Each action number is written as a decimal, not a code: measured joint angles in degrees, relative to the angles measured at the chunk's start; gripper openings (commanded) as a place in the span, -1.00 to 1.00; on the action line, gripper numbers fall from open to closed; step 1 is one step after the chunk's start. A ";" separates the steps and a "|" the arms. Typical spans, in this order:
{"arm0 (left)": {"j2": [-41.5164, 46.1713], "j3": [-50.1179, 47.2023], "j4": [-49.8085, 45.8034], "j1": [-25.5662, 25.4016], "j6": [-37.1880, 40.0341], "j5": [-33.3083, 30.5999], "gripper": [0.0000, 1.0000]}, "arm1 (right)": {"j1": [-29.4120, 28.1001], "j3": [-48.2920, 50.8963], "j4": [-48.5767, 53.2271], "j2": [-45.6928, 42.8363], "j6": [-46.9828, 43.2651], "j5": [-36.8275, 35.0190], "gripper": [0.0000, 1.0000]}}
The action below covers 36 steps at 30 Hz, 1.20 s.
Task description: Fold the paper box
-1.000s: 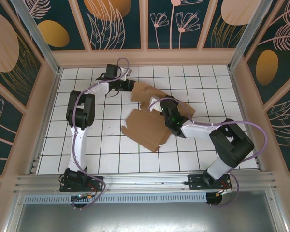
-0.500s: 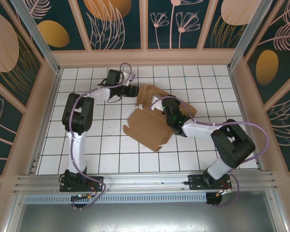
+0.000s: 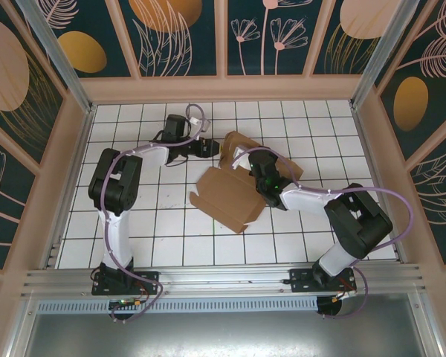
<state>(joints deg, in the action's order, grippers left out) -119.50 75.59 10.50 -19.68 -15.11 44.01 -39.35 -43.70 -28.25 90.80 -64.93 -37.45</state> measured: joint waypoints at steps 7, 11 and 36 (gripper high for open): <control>0.00 -0.81 1.90 -0.42 0.07 1.05 0.03 | 0.07 -0.57 0.68 0.11 0.83 -0.02 -1.00; 0.61 -4.20 4.39 -0.33 0.50 1.62 0.04 | 0.20 -0.96 1.51 0.11 1.05 0.02 -1.00; -0.55 -1.75 5.38 -0.33 5.46 3.45 0.04 | 0.20 -2.84 6.03 0.35 3.17 1.88 -1.00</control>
<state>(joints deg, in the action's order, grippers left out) -120.05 73.84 15.88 -20.01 -9.65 47.46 -39.16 -46.54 -22.22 91.15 -61.76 -35.57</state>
